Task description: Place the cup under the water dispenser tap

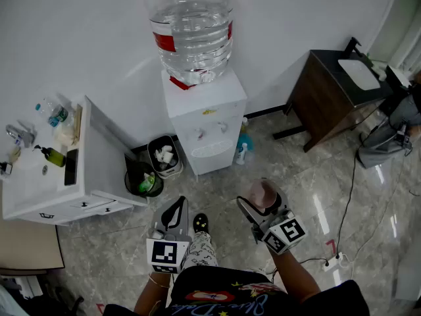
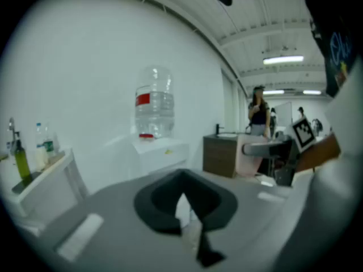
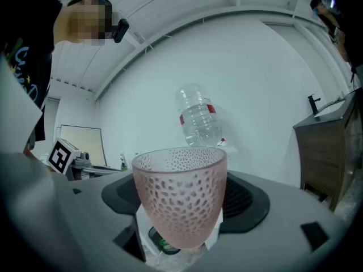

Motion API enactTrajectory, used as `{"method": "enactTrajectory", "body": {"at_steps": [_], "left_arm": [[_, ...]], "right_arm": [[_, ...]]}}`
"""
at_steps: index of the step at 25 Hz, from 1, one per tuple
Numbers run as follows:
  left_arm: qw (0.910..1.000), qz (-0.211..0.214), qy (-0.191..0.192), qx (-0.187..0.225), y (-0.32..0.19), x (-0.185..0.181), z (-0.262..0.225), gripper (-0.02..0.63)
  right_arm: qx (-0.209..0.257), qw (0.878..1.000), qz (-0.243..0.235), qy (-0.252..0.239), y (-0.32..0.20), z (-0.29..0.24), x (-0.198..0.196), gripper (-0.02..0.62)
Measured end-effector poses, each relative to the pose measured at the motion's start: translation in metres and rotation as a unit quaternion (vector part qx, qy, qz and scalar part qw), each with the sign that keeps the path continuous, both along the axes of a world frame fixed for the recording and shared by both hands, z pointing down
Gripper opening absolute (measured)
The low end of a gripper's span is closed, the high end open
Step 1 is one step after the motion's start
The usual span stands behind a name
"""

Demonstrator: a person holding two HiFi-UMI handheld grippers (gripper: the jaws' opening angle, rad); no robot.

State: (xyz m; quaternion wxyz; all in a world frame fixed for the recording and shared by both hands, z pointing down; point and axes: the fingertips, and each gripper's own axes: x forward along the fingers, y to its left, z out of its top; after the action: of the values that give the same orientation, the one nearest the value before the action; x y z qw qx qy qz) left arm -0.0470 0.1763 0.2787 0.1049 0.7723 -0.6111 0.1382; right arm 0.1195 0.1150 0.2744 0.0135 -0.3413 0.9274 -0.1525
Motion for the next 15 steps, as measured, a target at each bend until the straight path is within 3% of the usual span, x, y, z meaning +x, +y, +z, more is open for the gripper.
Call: {"method": "enactTrajectory", "body": {"at_steps": [6, 11, 15], "left_arm": [[0.9990, 0.017, -0.034, 0.024, -0.128, -0.062, 0.013, -0.003], [0.9994, 0.016, -0.031, 0.007, -0.158, -0.067, 0.043, -0.003], [0.9998, 0.014, -0.004, -0.016, -0.158, -0.065, 0.084, -0.003]], "right_arm": [[0.026, 0.999, 0.026, -0.006, -0.124, 0.022, -0.072, 0.402], [0.016, 1.000, 0.024, 0.014, -0.159, 0.048, -0.082, 0.402], [0.001, 0.999, 0.024, 0.043, -0.176, 0.102, -0.084, 0.402]]}}
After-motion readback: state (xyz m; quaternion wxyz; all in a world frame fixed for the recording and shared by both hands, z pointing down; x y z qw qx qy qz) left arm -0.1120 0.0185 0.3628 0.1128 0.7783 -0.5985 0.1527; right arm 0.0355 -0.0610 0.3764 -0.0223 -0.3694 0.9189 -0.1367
